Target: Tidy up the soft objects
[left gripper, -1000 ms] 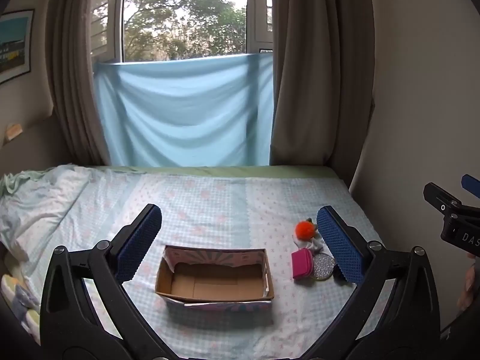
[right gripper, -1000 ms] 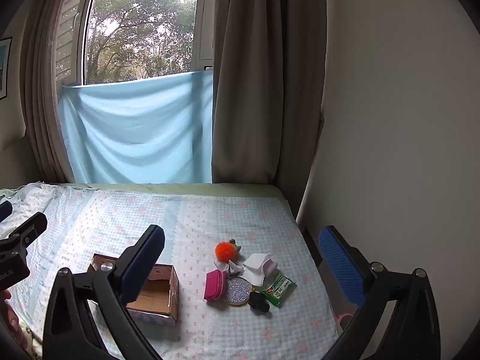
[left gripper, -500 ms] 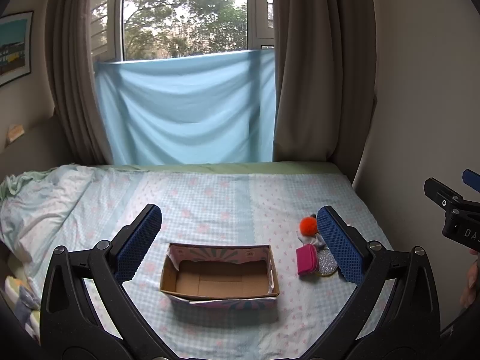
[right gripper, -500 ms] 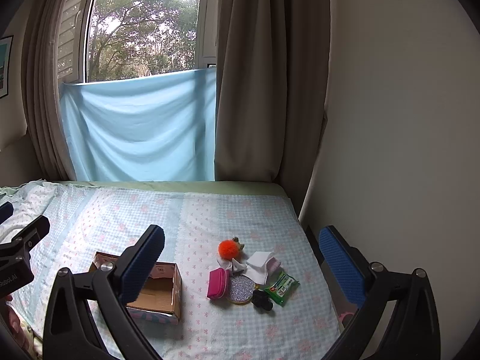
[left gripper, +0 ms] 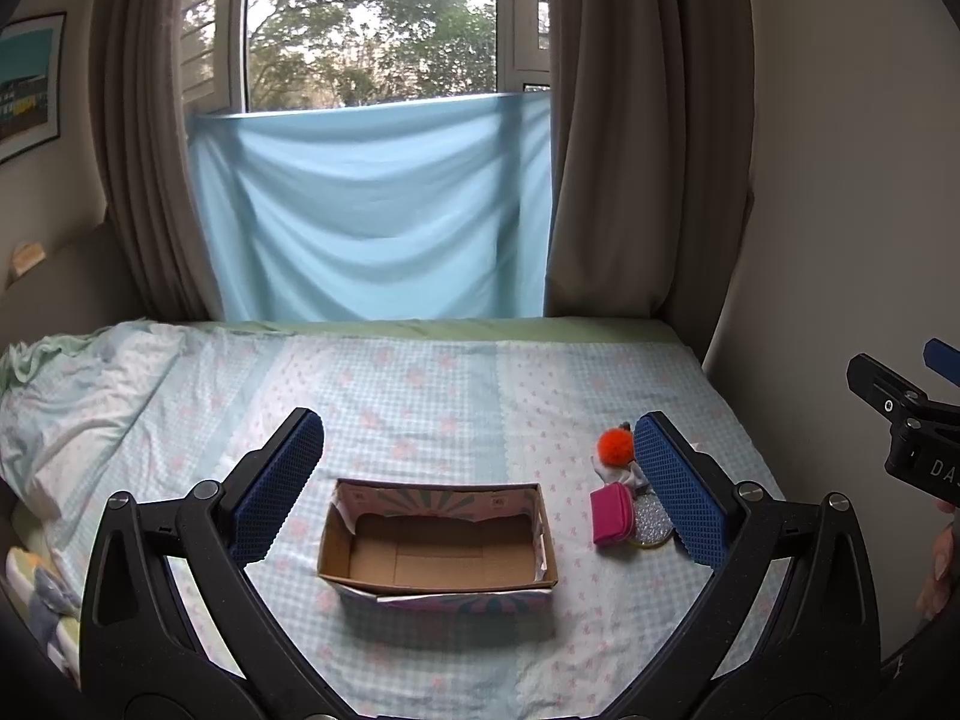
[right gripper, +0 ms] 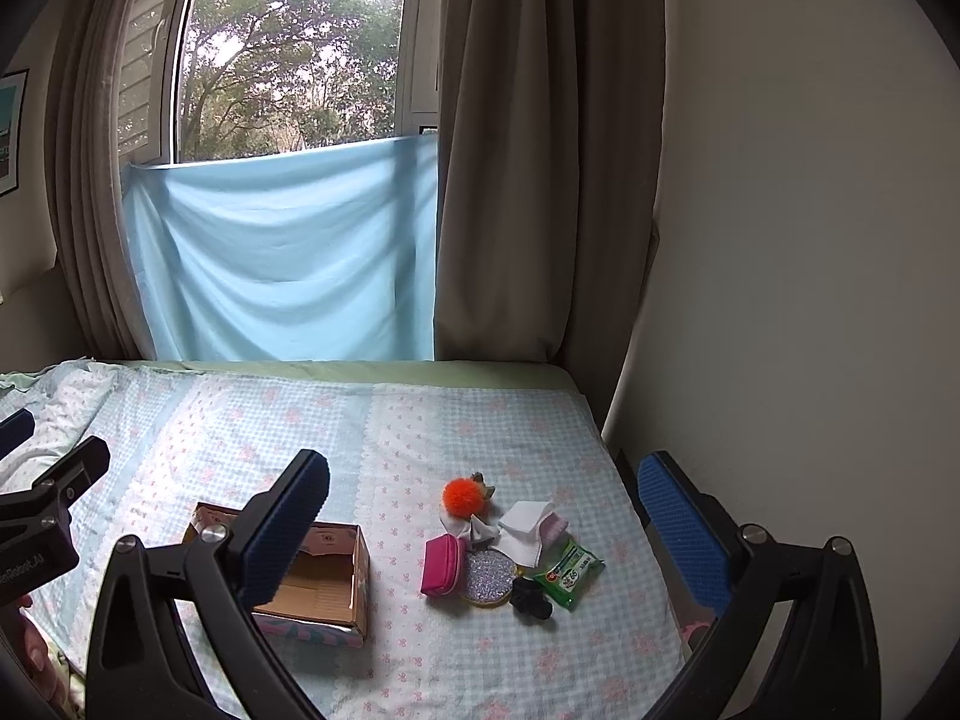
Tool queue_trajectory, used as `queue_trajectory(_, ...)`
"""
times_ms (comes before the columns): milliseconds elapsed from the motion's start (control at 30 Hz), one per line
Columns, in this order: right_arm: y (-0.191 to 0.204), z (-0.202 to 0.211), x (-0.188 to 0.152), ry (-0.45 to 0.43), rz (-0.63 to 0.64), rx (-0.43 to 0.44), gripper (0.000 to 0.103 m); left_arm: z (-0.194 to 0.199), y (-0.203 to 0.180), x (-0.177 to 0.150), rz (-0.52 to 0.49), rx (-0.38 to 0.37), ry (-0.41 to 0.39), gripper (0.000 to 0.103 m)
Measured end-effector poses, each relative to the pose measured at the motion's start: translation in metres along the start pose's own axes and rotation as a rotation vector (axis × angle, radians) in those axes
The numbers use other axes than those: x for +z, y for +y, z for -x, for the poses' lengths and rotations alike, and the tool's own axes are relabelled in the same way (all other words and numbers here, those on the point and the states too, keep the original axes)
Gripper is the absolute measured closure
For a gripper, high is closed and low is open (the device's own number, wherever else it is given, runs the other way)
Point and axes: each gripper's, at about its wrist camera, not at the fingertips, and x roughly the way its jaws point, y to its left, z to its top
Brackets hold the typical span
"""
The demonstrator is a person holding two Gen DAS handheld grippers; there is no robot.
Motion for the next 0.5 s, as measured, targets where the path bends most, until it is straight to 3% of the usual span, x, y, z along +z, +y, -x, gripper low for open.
queue_trajectory(500,-0.0012,-0.0055,-0.0029,-0.004,0.002,0.01,0.0,-0.0017,0.0009,-0.0001,0.015,0.004,-0.003,0.001)
